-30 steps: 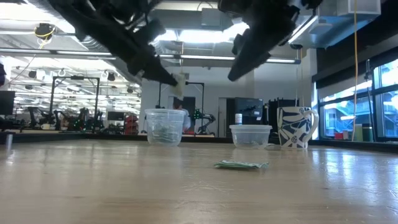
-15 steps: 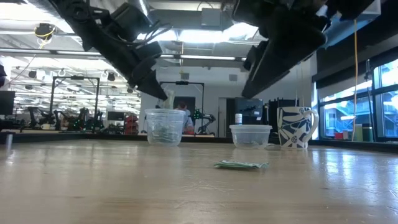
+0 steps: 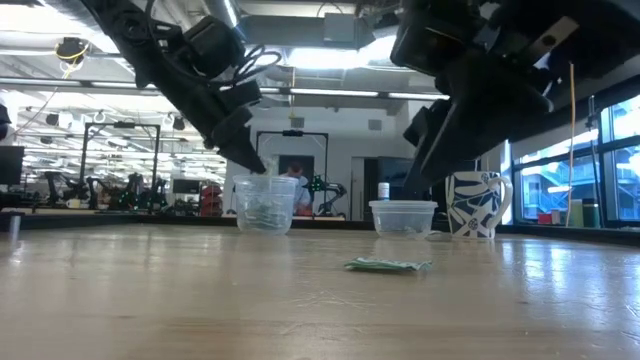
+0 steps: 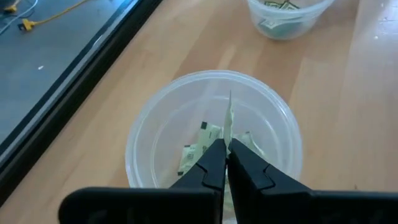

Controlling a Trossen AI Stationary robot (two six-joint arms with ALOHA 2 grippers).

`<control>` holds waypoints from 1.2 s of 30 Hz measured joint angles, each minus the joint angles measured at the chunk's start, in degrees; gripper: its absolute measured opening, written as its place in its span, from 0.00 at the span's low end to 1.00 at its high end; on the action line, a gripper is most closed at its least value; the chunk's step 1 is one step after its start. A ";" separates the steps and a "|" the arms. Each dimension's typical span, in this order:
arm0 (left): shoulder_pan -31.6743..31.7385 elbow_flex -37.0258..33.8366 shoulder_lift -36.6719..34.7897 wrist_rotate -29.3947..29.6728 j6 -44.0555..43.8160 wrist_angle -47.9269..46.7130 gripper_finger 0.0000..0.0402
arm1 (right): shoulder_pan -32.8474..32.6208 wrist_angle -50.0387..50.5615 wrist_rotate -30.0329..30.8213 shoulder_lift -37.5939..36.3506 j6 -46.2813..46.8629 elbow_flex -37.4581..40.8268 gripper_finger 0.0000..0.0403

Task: Pick and place Stevia / Truvia into bins
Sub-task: Put the white stevia packet into the large transparent container, then put the green truvia packet into the small transparent container

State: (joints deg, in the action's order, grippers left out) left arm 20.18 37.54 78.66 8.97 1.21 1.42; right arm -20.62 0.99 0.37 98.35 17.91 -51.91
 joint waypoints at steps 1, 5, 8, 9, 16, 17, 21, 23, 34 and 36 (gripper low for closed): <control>-0.02 0.00 0.30 0.22 0.00 0.20 0.02 | -0.15 0.10 -0.01 0.00 0.00 0.04 0.38; 0.28 0.00 0.71 0.50 0.02 0.25 0.02 | -0.44 -0.16 0.01 0.44 -0.14 0.04 0.38; 0.28 0.00 0.66 0.57 0.03 0.96 0.04 | -0.44 -0.59 -0.01 2.28 -0.35 0.02 0.38; 0.25 0.00 0.66 0.57 0.16 1.49 0.05 | -0.45 -0.70 0.01 3.17 -0.72 0.02 0.38; 0.24 0.00 0.60 0.56 1.42 1.80 0.12 | -0.50 -3.53 0.16 7.76 -3.50 0.02 0.38; 0.24 0.00 0.60 0.56 1.45 1.80 0.13 | -0.59 -3.77 0.76 8.02 -3.76 0.02 0.38; 0.24 0.00 0.60 0.57 1.42 1.82 0.15 | -1.37 -4.02 3.44 8.78 -5.34 -0.06 0.38; 0.24 0.00 0.60 0.57 1.46 1.80 0.16 | -1.63 -4.05 3.85 9.10 -5.43 -0.11 0.35; 0.24 0.00 0.60 0.56 1.46 1.82 0.16 | -1.82 -4.17 4.01 9.48 -6.39 -0.16 0.03; 0.24 0.00 0.60 0.56 1.47 1.81 0.16 | -1.85 -4.17 4.26 9.50 -6.21 -0.16 0.02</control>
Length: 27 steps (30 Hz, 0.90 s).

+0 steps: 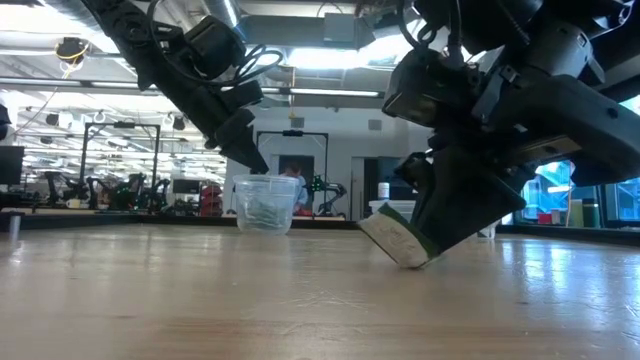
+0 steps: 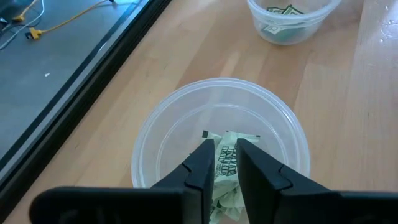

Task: Pick and place Stevia / Truvia into bins
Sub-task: Put the green truvia packet into the small transparent container

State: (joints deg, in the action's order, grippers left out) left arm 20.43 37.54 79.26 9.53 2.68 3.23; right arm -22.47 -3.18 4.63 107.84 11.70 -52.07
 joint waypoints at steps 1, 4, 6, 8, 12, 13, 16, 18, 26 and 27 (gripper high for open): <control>0.00 0.00 0.00 -0.01 0.02 -0.01 0.15 | -0.03 0.03 0.20 0.01 0.27 0.00 0.02; 0.00 0.00 0.00 -0.01 0.02 -0.01 0.15 | -0.03 0.14 0.26 0.01 1.87 0.00 0.01; 0.00 0.00 0.00 0.00 0.02 -0.01 0.15 | -0.03 0.28 0.25 -0.08 2.89 0.00 0.01; 0.00 0.00 0.00 -0.01 0.02 -0.01 0.15 | -0.03 0.33 0.24 -0.46 3.40 0.03 0.01; 0.00 0.02 0.00 -0.01 0.02 -0.01 0.16 | -0.21 1.60 1.08 -2.22 3.70 0.33 0.00; 0.00 0.00 0.00 -0.01 0.02 -0.01 0.16 | -0.25 1.57 1.23 -2.88 3.62 0.33 0.00; -0.01 0.00 0.00 -0.01 0.04 -0.01 0.16 | -0.21 1.09 1.72 -4.41 3.05 0.24 0.00; 0.00 0.00 0.00 -0.12 0.23 0.01 0.16 | -0.15 1.04 1.92 -4.74 3.00 0.24 0.00; -1.19 0.00 -0.02 -0.64 4.97 2.70 0.16 | 0.80 8.39 6.19 -11.65 3.91 0.26 0.00; -1.39 0.00 -0.02 -0.63 4.74 3.21 0.16 | 1.35 10.19 7.62 -13.46 5.22 0.23 0.00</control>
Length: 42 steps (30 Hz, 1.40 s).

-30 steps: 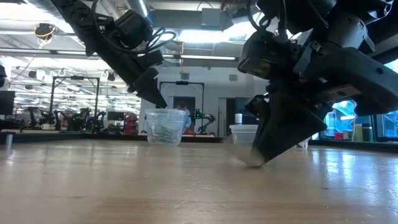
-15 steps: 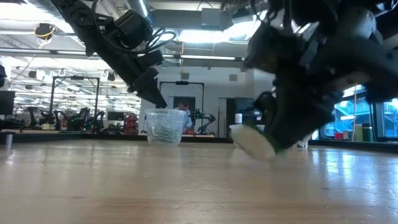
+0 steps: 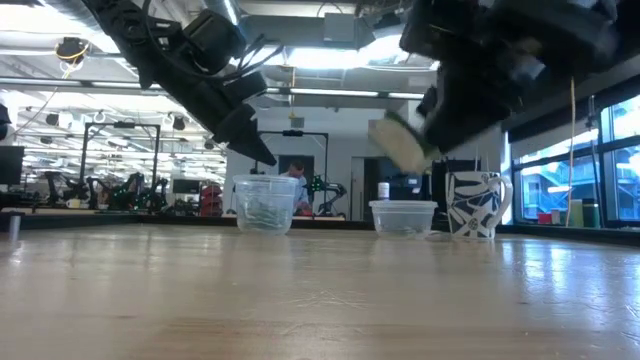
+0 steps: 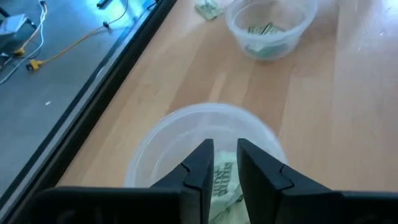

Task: Pick and place Stevia / Truvia into bins
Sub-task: Put the green truvia packet into the small transparent container

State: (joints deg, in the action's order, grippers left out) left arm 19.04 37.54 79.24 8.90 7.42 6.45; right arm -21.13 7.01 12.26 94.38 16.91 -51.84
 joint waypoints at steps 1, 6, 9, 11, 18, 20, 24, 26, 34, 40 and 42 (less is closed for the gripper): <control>-0.20 0.01 -0.04 -0.04 -0.34 0.26 0.17 | 0.64 2.38 1.73 -1.97 1.73 -0.03 0.00; -0.58 0.00 -0.64 0.11 -0.75 0.63 0.18 | 5.23 15.85 11.93 -11.98 9.15 -0.08 0.00; -0.58 0.01 -0.68 0.27 -0.91 1.40 0.18 | 9.28 18.76 14.28 -15.54 9.23 -0.08 0.00; -0.58 0.01 -0.68 0.28 -1.47 1.98 0.18 | 12.40 18.19 14.42 -16.71 7.17 -0.08 0.00; -0.58 0.01 -0.67 0.40 -2.19 2.19 0.18 | 24.79 18.28 13.57 -16.13 -0.35 -0.10 0.00; -0.58 0.01 -0.68 0.16 -2.19 2.20 0.18 | 27.44 17.95 13.23 -15.74 -1.92 -0.10 0.00; -0.58 0.00 -0.68 0.03 -2.17 2.68 0.18 | 31.70 17.38 8.93 -14.63 -4.67 -0.10 0.00; -0.58 0.00 -0.68 0.05 -2.18 2.68 0.18 | 33.07 17.08 7.06 -13.52 -5.96 -0.10 0.00; -0.60 0.00 -0.68 -0.10 -2.18 2.68 0.18 | 36.39 16.07 5.02 -7.41 -9.19 -0.10 0.00; -0.62 0.00 -0.68 -0.12 -2.17 2.68 0.17 | 36.37 13.68 7.24 -2.53 -11.82 -0.10 0.00; -0.64 0.00 -0.68 -0.12 -2.17 2.68 0.17 | 36.39 14.12 7.38 -1.50 -11.58 -0.10 0.00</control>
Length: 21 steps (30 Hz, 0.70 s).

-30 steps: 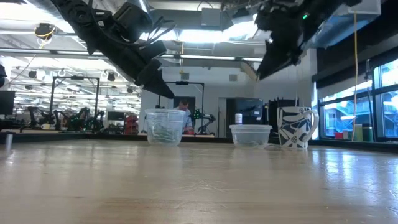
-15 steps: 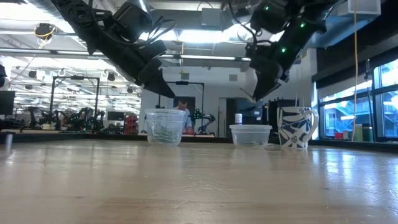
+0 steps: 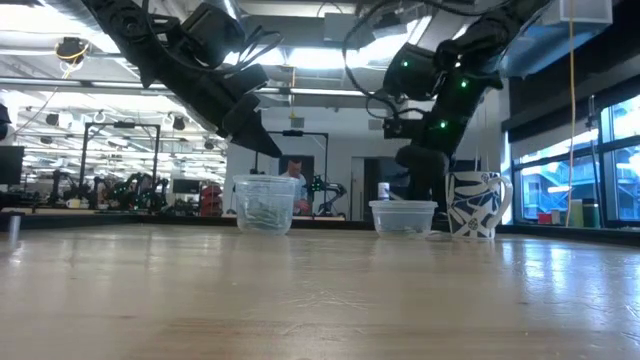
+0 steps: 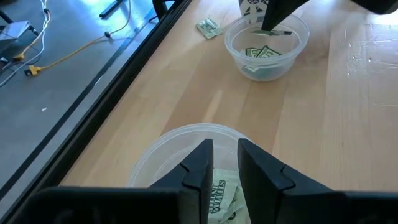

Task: Pick and place Stevia / Truvia into bins
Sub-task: Put the green truvia packet into the small transparent container, then put the white stevia packet into the large transparent container

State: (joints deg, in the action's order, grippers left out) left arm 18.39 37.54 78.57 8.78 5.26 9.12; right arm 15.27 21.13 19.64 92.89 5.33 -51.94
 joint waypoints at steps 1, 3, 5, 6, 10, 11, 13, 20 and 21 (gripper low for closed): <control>0.00 0.00 0.01 0.01 0.00 -0.02 0.17 | 0.00 0.08 0.02 0.36 -0.01 0.00 0.00; 0.00 0.00 0.00 0.04 0.18 0.00 0.18 | 0.00 0.06 0.08 0.79 -0.17 0.00 0.00; 0.02 0.00 0.01 0.07 1.42 0.08 0.18 | 0.00 0.01 0.18 1.00 -1.18 0.00 0.00; 0.00 0.00 0.00 0.07 2.10 0.10 0.18 | 0.00 -0.11 0.20 1.02 -1.40 0.00 0.00; 0.00 0.01 0.00 0.07 2.51 0.11 0.18 | 0.00 -0.67 0.20 1.02 -1.36 0.00 0.02; 0.00 0.00 0.00 0.07 2.51 0.11 0.17 | 0.00 -0.67 0.22 1.02 -1.36 0.00 0.03; 0.02 0.00 0.02 0.09 2.51 0.11 0.17 | 0.00 -0.66 0.23 1.02 -1.36 0.00 0.06; 0.02 0.00 0.00 0.09 2.54 0.11 0.17 | 0.00 -1.58 0.24 1.02 0.60 0.00 0.14; 0.02 0.00 0.00 0.09 2.51 0.09 0.17 | 0.00 -2.05 0.24 1.02 1.28 0.00 0.15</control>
State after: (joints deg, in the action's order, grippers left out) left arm 18.41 37.54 78.56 8.86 7.77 9.21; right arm 15.27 19.09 19.88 93.91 6.61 -51.94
